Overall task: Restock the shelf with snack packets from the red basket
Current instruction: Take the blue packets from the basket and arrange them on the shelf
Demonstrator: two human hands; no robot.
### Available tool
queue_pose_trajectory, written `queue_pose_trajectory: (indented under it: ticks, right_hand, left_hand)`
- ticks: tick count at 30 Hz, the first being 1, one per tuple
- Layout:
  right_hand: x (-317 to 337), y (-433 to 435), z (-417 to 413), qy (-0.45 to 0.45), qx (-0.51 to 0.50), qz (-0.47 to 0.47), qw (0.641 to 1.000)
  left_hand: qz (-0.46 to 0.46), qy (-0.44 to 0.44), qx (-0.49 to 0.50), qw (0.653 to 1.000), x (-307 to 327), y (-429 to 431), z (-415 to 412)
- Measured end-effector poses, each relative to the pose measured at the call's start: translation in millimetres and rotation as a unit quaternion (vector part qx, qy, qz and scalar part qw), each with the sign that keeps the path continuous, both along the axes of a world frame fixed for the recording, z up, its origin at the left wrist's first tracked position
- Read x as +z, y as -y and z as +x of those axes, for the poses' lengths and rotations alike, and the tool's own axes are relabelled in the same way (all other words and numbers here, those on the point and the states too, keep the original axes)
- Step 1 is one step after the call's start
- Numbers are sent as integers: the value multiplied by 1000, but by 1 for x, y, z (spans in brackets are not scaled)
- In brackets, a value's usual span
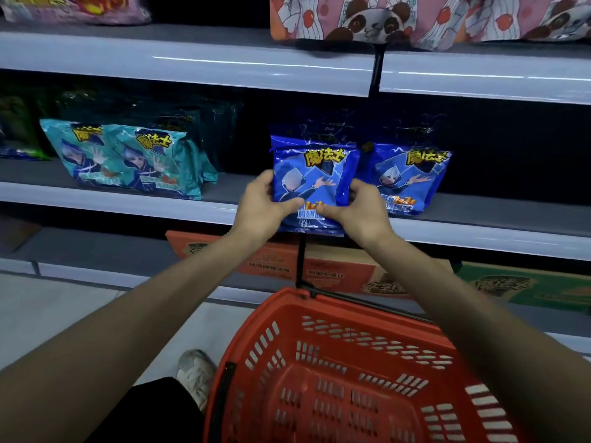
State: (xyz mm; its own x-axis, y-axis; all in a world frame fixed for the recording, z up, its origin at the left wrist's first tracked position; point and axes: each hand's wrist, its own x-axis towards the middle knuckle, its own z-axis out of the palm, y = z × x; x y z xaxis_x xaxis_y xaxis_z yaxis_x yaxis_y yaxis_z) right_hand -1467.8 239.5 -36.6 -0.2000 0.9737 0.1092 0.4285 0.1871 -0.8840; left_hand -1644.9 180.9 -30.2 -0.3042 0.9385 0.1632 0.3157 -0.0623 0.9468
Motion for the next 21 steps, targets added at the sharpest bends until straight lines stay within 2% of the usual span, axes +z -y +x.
queue_pose_trajectory:
  ticks: [6,15,21]
  right_hand:
    - [5,-30,-17,25,-23,29,999]
    - [0,-46,-14,54,-14,41,998]
    - [-7,-43,-20,52,-33,73,995]
  left_hand:
    - [3,-71,32,997,-2,-41,-15]
    - [6,-104,20,994,-3,-53,-15]
    - [12,-98,50,994,-7,-52,-14]
